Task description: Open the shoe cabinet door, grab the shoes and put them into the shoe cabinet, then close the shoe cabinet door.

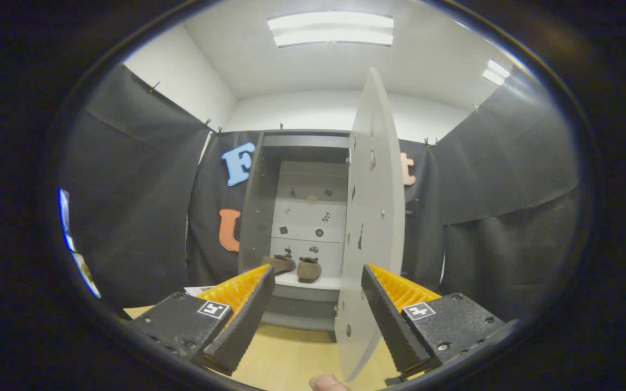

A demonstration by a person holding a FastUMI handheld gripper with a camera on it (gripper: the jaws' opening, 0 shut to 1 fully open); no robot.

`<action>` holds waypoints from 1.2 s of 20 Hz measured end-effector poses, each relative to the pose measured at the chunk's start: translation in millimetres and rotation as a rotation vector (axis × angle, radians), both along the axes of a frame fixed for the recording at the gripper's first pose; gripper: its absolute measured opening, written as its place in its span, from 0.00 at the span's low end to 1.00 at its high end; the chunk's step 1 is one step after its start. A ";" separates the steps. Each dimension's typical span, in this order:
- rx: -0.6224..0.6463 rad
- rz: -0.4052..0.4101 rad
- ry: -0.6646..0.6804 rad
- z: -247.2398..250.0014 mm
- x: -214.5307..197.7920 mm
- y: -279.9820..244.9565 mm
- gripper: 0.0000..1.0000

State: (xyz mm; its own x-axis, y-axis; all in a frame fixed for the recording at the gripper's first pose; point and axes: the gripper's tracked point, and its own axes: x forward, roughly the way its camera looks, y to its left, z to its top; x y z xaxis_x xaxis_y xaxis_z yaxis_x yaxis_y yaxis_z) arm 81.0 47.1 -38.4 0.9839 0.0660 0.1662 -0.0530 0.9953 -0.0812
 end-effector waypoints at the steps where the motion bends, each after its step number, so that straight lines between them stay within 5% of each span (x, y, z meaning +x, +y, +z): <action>1: -0.009 -0.009 0.008 -1.2 -3.2 -13.1 1.00; 13: 0.046 -0.111 0.138 -21.5 1.0 -217.3 1.00; 19: 0.044 -0.211 0.085 -7.4 49.3 -324.6 1.00; 24: 0.021 -0.164 0.128 -16.0 91.1 -340.6 1.00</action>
